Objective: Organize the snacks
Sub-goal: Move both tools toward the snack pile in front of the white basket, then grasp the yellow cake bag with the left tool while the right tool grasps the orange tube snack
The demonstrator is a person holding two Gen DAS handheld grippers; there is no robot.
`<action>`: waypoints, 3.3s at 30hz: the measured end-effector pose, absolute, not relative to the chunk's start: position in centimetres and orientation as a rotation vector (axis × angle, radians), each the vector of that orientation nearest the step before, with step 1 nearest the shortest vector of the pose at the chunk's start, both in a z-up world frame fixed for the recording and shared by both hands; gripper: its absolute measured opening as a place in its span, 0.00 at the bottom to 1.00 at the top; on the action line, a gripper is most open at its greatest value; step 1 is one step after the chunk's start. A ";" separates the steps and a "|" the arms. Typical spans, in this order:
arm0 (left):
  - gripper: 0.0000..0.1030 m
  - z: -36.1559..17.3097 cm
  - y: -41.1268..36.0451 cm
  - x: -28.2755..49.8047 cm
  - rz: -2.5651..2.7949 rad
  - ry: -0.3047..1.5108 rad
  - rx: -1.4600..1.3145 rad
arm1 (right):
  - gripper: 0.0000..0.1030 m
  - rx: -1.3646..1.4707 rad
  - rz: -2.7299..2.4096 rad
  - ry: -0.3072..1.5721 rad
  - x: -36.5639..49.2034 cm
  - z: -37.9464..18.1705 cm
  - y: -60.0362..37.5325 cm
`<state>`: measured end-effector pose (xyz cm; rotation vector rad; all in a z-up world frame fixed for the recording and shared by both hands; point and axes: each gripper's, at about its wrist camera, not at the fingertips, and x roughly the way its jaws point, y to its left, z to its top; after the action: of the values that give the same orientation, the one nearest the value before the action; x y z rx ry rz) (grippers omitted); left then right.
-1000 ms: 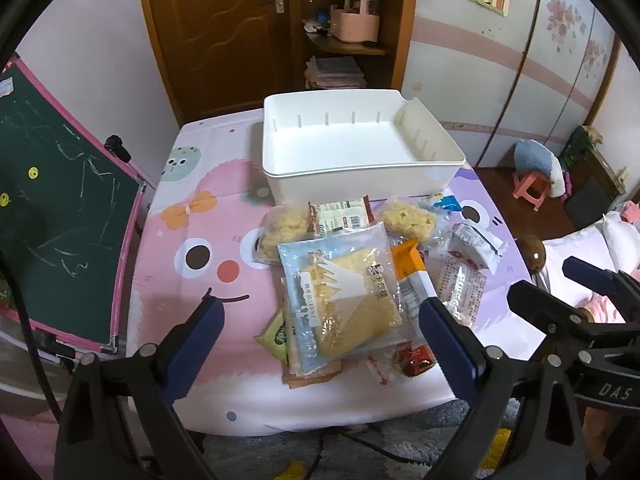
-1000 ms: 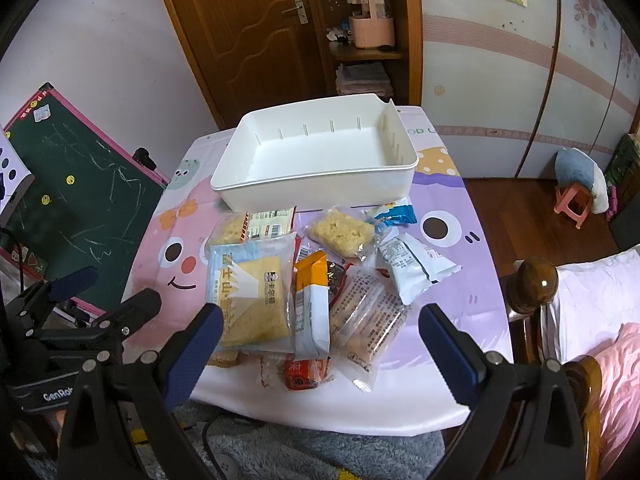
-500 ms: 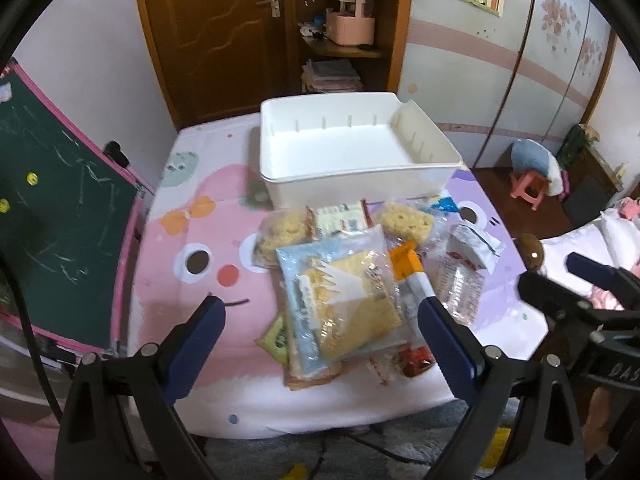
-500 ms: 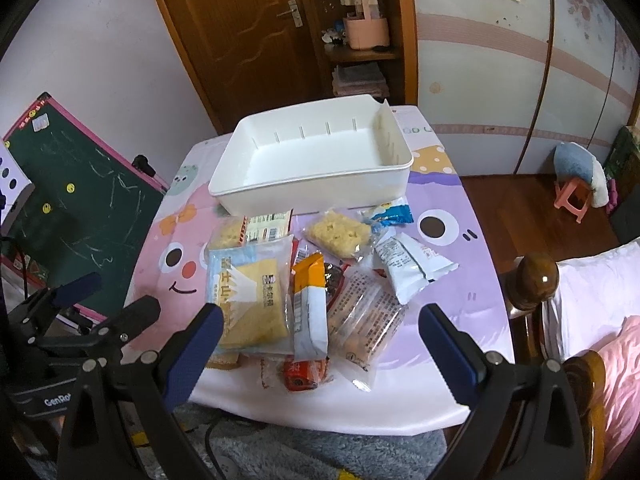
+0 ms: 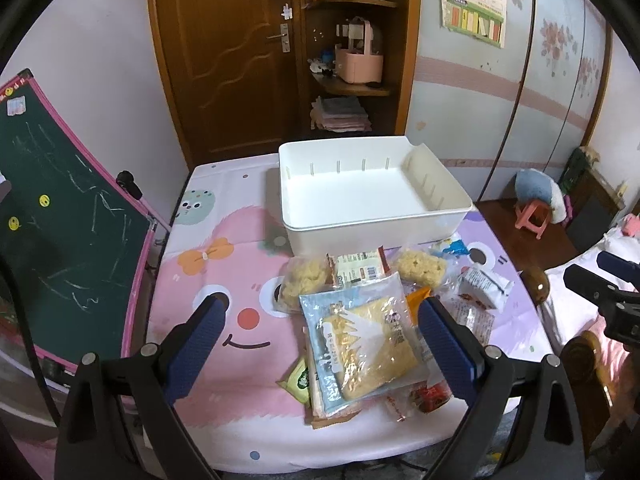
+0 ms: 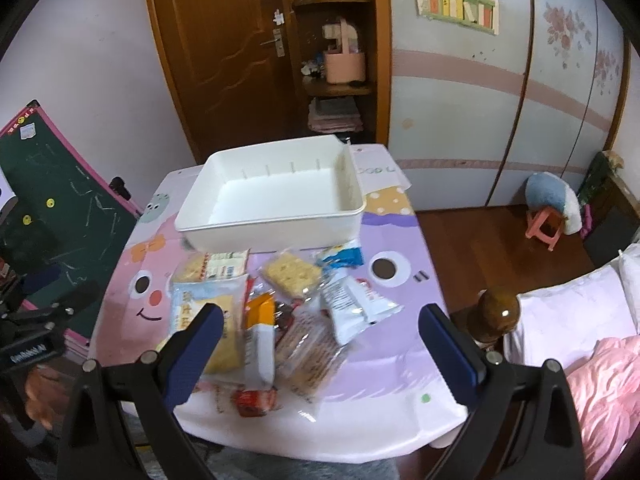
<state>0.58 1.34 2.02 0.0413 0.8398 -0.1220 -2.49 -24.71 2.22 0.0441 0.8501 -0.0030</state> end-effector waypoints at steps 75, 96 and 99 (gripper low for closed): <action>1.00 -17.0 -3.5 10.2 -0.236 1.291 0.034 | 0.19 0.109 0.378 1.057 5.3 -11.1 -19.1; 0.37 -15.8 -4.5 9.9 -0.256 1.236 -0.016 | 0.19 0.155 0.384 1.079 4.1 -11.9 -19.6; 0.29 -15.3 -3.9 9.5 -0.274 1.222 -0.052 | 0.19 0.155 0.389 1.077 3.8 -12.0 -19.5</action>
<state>9.47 -3.89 -15.33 -0.0525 1.2222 -0.2744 3.80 -19.46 -11.98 0.1553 1.0772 0.3889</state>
